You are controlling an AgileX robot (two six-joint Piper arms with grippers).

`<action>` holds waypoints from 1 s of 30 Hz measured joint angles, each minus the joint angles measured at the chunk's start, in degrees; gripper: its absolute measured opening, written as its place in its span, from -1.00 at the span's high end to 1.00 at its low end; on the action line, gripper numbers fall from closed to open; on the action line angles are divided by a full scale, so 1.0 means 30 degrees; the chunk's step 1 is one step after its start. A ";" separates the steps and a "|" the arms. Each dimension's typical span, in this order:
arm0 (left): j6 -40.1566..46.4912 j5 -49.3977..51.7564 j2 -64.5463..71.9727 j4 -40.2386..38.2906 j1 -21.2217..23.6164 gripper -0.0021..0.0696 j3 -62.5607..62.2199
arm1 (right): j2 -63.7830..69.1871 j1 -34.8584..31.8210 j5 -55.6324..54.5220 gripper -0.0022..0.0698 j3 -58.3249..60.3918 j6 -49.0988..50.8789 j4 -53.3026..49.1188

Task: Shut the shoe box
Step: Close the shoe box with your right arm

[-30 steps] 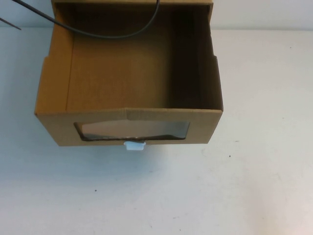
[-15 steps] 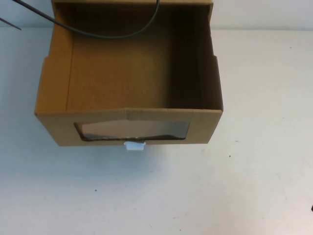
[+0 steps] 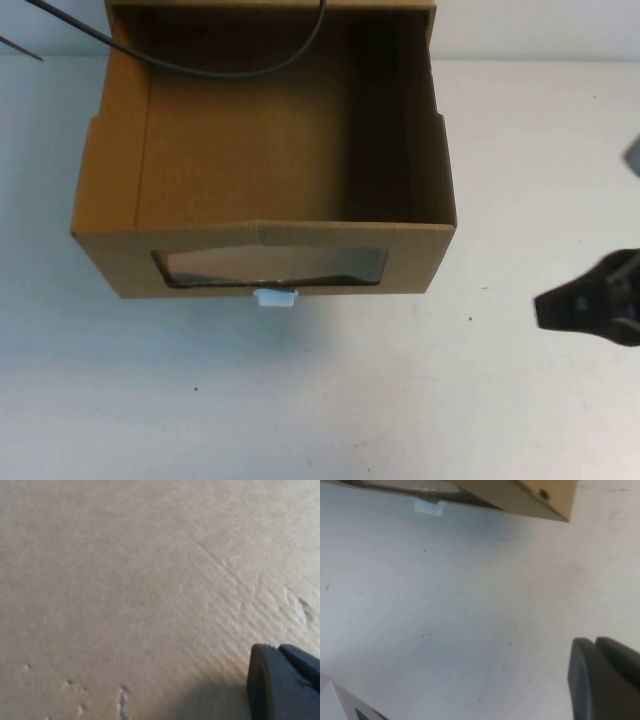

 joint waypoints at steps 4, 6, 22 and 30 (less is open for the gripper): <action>0.0000 0.0000 0.0000 0.0000 0.0000 0.96 0.0000 | 0.2029 0.4930 -0.1287 0.97 -0.1913 0.3017 -0.3257; 0.0000 0.0000 0.0000 0.0000 0.0000 0.96 0.0000 | 0.2695 0.7601 -0.2500 0.97 -0.2396 0.5095 -0.5540; -0.0246 0.0035 0.0000 0.0000 0.0000 0.96 0.0000 | 0.6075 1.4173 -1.4592 0.97 -0.2363 1.4680 -1.6297; -0.0526 0.0035 0.0000 0.0000 0.0000 0.96 0.0000 | 0.7620 1.3277 -1.6241 0.97 -0.2363 1.4985 -1.6052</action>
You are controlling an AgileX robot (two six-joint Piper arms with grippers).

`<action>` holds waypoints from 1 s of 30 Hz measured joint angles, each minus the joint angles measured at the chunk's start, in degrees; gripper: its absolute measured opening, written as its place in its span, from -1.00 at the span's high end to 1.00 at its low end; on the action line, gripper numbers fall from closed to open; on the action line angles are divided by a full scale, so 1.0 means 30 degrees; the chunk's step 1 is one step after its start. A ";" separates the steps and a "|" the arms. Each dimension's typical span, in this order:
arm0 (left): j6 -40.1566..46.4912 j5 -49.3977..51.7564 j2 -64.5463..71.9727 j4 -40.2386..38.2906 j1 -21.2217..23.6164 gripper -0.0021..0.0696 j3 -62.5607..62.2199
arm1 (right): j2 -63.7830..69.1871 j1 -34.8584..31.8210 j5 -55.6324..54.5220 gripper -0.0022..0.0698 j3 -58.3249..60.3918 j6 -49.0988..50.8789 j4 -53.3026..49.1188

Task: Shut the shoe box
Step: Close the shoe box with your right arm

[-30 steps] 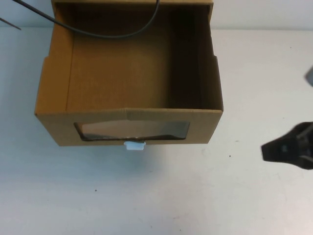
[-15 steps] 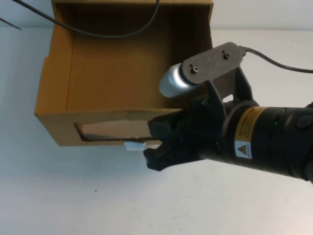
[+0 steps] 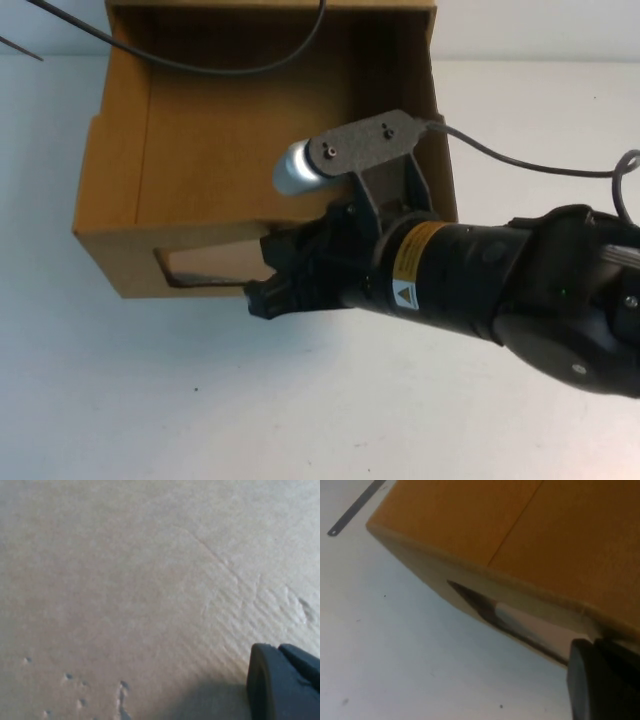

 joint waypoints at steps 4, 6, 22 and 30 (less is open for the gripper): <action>0.0000 0.0000 0.0000 0.0000 0.0000 0.96 0.0000 | 0.0011 -0.0868 -0.0725 0.97 0.0014 0.0043 0.0285; 0.0000 0.0000 0.0000 0.0000 0.0000 0.96 0.0000 | 0.0011 -0.1354 -0.1027 0.97 0.0014 0.0043 0.0331; 0.0000 0.0036 0.0000 0.0000 0.0000 0.96 0.0000 | 0.0848 -0.3187 -0.3011 0.97 -0.0797 0.0079 0.0914; -0.0008 0.0036 0.0000 0.0000 0.0000 0.96 0.0000 | 0.2626 -0.3215 -0.3011 0.97 -0.2547 0.0079 0.0914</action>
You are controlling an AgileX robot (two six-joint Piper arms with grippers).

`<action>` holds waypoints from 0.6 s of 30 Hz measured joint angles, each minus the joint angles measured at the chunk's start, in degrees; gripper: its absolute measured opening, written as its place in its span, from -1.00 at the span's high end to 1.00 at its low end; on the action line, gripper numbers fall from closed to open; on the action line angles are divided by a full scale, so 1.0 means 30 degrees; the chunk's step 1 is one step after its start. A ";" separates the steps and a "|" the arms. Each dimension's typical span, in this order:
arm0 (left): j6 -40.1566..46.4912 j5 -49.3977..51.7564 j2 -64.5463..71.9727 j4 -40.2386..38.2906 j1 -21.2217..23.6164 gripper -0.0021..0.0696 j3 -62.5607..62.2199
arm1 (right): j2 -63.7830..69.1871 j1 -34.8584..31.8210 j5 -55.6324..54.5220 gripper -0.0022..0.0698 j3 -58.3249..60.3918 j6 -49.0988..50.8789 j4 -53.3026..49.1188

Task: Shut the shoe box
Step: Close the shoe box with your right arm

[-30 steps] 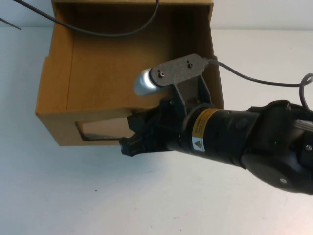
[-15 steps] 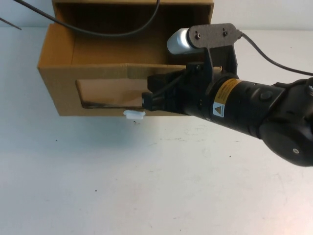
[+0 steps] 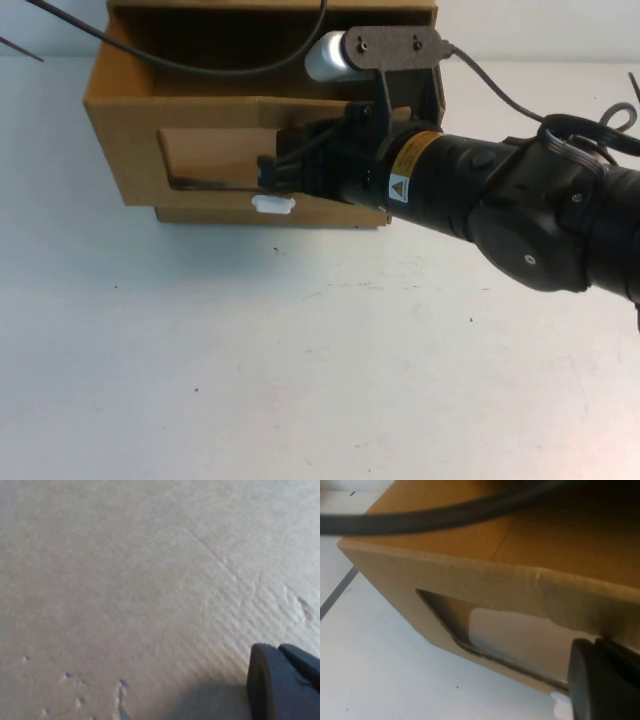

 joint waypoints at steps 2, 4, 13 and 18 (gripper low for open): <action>0.0000 0.0000 0.0000 0.0000 0.0000 0.96 0.0000 | 0.0259 -0.0039 0.0000 0.97 -0.0372 0.0000 0.0000; 0.0000 0.0034 0.0000 0.0000 0.0000 0.96 0.0000 | 0.0503 -0.0127 0.0000 0.97 -0.0770 0.0000 -0.0075; -0.0032 0.0072 0.0000 0.0000 0.0000 0.96 0.0000 | 0.1893 -0.0717 0.0294 0.97 -0.2716 0.0000 -0.0376; -0.0032 0.0138 0.0000 0.0000 0.0000 0.96 0.0000 | 0.2277 -0.0765 0.1279 0.97 -0.3278 0.0000 -0.0408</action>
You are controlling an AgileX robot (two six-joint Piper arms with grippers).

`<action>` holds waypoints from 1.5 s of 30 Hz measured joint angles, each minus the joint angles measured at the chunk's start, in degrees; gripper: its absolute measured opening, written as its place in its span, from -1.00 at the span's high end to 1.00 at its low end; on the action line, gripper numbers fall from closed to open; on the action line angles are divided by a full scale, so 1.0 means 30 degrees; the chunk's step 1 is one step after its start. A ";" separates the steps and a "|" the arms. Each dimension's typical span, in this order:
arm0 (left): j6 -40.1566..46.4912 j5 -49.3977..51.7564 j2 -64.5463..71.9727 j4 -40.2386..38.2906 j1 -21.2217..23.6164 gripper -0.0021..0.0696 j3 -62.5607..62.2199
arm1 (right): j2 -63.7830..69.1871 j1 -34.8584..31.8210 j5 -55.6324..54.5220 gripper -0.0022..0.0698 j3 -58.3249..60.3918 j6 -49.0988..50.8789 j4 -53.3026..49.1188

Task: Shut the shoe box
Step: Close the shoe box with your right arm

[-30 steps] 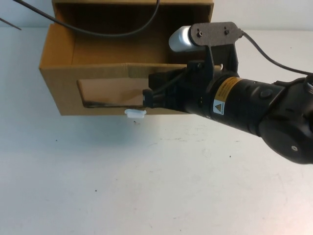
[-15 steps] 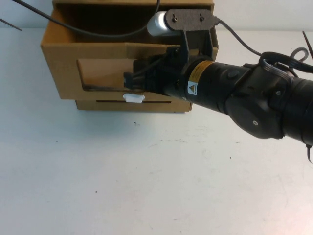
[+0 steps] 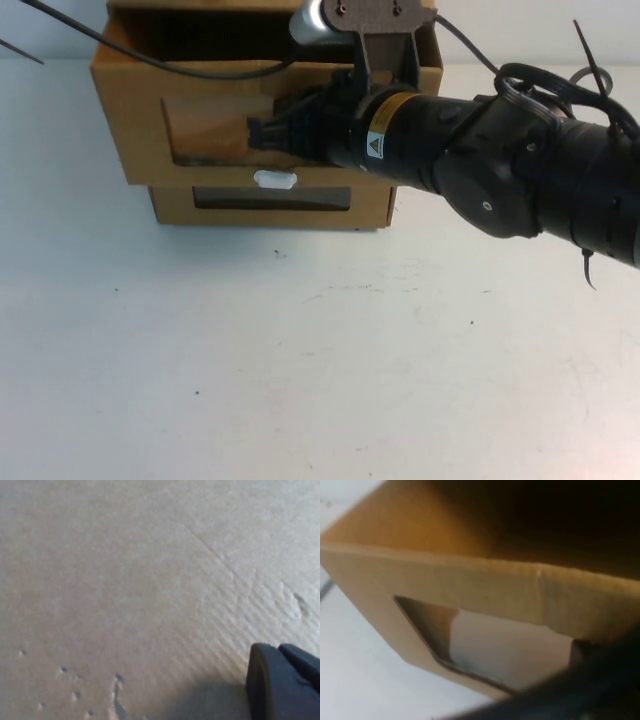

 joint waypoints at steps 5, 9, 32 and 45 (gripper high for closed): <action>0.0000 0.0032 0.0000 0.0000 0.0000 0.96 0.0000 | -0.0494 0.0440 0.2151 0.97 -0.0088 0.0000 0.0000; 0.0000 0.0032 0.0000 0.0000 0.0000 0.96 0.0000 | -0.1216 0.0615 0.2165 0.97 -0.0088 -0.0389 0.0000; 0.0000 0.0045 0.0000 0.0000 0.0000 0.96 0.0000 | 0.1203 -0.0791 -0.1793 0.97 -0.2430 -0.0500 -0.0200; -0.0008 0.0045 0.0000 0.0000 0.0000 0.96 -0.0008 | 0.3277 -0.1296 -0.1991 0.97 -0.4580 -0.0500 -0.0238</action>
